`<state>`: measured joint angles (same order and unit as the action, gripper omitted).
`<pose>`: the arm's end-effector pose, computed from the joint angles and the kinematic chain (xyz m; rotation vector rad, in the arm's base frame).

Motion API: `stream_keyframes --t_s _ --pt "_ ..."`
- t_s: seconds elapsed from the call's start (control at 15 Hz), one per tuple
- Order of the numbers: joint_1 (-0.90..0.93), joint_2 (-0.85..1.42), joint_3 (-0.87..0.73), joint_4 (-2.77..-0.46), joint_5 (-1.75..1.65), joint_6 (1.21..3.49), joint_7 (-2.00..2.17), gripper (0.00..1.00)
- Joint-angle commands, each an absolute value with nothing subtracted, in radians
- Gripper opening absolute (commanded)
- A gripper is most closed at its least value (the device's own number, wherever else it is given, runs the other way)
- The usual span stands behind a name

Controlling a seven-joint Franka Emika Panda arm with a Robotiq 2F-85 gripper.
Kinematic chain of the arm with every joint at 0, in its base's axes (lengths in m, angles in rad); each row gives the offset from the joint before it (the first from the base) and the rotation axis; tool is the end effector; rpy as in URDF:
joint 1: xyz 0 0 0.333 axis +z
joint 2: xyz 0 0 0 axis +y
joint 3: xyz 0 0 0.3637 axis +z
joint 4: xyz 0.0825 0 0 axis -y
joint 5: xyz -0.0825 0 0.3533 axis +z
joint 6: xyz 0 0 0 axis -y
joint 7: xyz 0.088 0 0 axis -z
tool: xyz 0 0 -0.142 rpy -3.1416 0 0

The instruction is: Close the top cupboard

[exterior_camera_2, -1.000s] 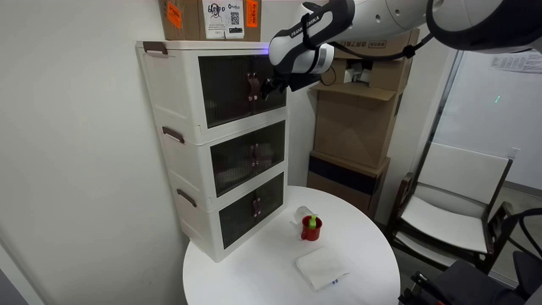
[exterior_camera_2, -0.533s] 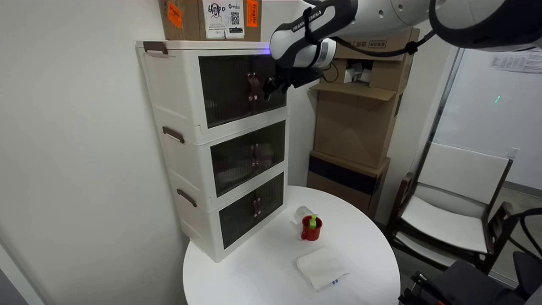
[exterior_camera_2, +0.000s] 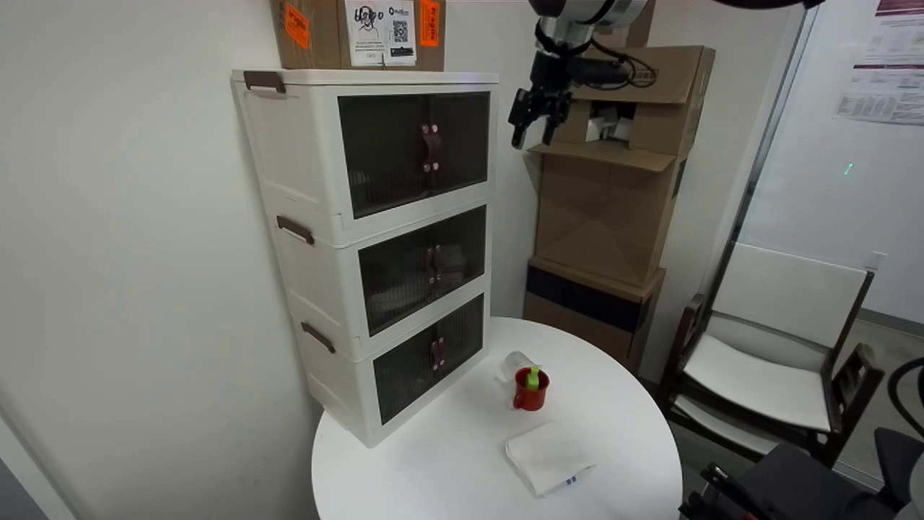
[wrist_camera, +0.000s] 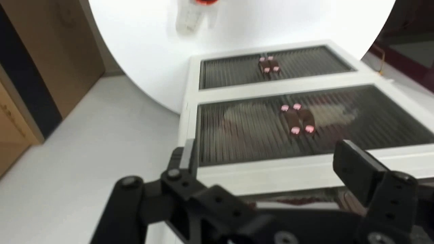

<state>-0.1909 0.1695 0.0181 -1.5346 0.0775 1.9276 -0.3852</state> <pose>0.6131 -0.0999 0.5938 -3.0916 -0.2991 -0.3688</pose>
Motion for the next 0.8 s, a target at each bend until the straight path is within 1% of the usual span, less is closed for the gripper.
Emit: stream_keyframes --t_s 0.0,0.33,0.4,0.73 --pt "-0.184 0.079 -0.042 -1.612 0.078 1.773 -0.318 1.0" --pt "-0.166 0.007 -0.081 -1.708 0.03 1.773 -0.216 1.0" --pt "-0.171 0.057 -0.085 -1.643 0.056 1.765 -0.263 1.0" --pt "-0.169 0.056 -0.088 -1.652 0.054 1.766 -0.259 1.0"
